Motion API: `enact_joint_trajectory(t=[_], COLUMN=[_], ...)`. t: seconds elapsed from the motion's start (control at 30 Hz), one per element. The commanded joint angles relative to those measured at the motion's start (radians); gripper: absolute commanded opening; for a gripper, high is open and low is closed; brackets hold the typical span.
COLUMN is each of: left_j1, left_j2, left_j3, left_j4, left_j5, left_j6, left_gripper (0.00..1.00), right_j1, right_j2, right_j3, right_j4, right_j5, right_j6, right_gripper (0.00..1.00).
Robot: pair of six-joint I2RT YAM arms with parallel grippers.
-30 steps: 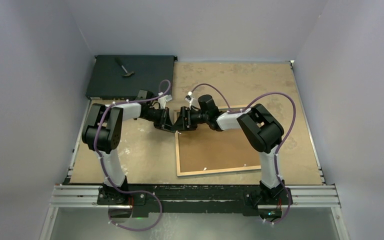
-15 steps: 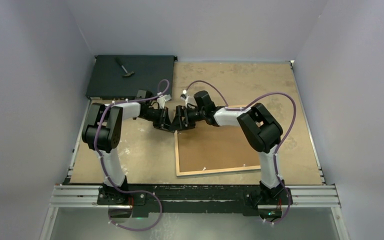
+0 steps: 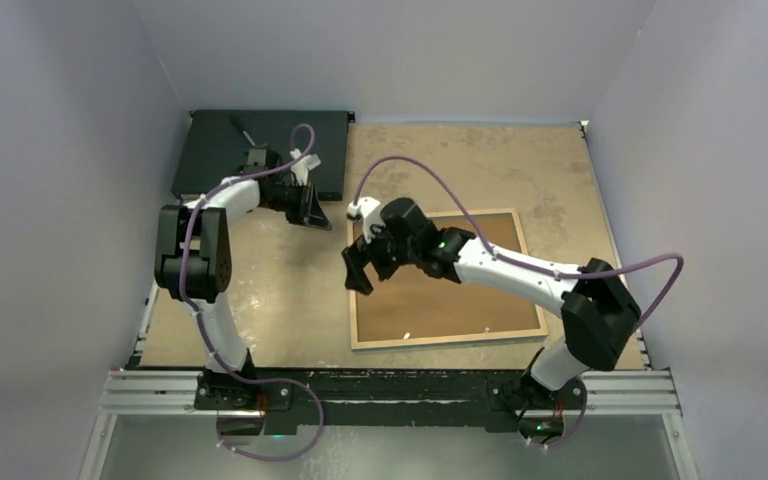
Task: Put the photo into the frame
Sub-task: Install the photo frame at the center of the board, then turn over the photo frame at the center of the board.
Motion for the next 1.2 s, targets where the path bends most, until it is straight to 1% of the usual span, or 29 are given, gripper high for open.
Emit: enact_joint_trajectory(t=[0.0,0.1,0.13,0.23,0.3,0.43,0.57,0.67,0.77,0.83,0.93,0.97,1.07,1.17], left_j1=[0.047,0.076,0.097,0.128,0.144,0.168,0.188,0.199,0.207,0.216,0.23,0.232,0.24,0.244], left_j2=[-0.068,-0.13,-0.155,-0.205,-0.233,-0.29,-0.325,-0.334,-0.339,-0.345,-0.357,-0.362,-0.387,-0.421], left_j3=[0.158,0.188,0.195,0.212,0.218,0.214,0.214,0.222,0.239,0.25,0.264,0.266,0.269,0.262], left_j4=[-0.198,-0.25,-0.272,-0.328,-0.365,-0.396,-0.4,-0.402,-0.409,-0.412,-0.418,-0.419,-0.418,-0.405], left_j5=[0.021,0.007,-0.002,-0.024,-0.031,-0.057,-0.05,-0.038,-0.038,-0.039,-0.036,-0.036,-0.037,-0.026], left_j6=[0.141,0.17,0.18,0.207,0.227,0.244,0.235,0.223,0.218,0.216,0.218,0.218,0.221,0.226], left_gripper=[0.16,0.27,0.29,0.35,0.4,0.47,0.49,0.49,0.49,0.5,0.5,0.5,0.52,0.56], right_j1=[0.149,0.247,0.288,0.37,0.402,0.415,0.416,0.416,0.416,0.416,0.416,0.416,0.416,0.417], right_j2=[-0.029,-0.006,0.009,0.032,0.035,0.019,0.039,0.07,0.095,0.103,0.12,0.124,0.15,0.184], right_j3=[-0.023,-0.009,-0.009,-0.019,-0.03,-0.078,-0.112,-0.118,-0.109,-0.097,-0.067,-0.058,-0.019,0.038], right_j4=[-0.27,-0.356,-0.366,-0.359,-0.352,-0.353,-0.353,-0.339,-0.345,-0.334,-0.298,-0.28,-0.234,-0.19], right_j5=[0.22,0.28,0.286,0.287,0.288,0.327,0.42,0.461,0.493,0.497,0.49,0.482,0.48,0.468], right_j6=[-0.15,-0.166,-0.168,-0.17,-0.162,-0.138,-0.114,-0.117,-0.125,-0.129,-0.138,-0.144,-0.161,-0.185], right_gripper=[0.99,0.99,0.99,0.98,0.97,0.93,0.83,0.78,0.69,0.6,0.28,0.22,0.16,0.12])
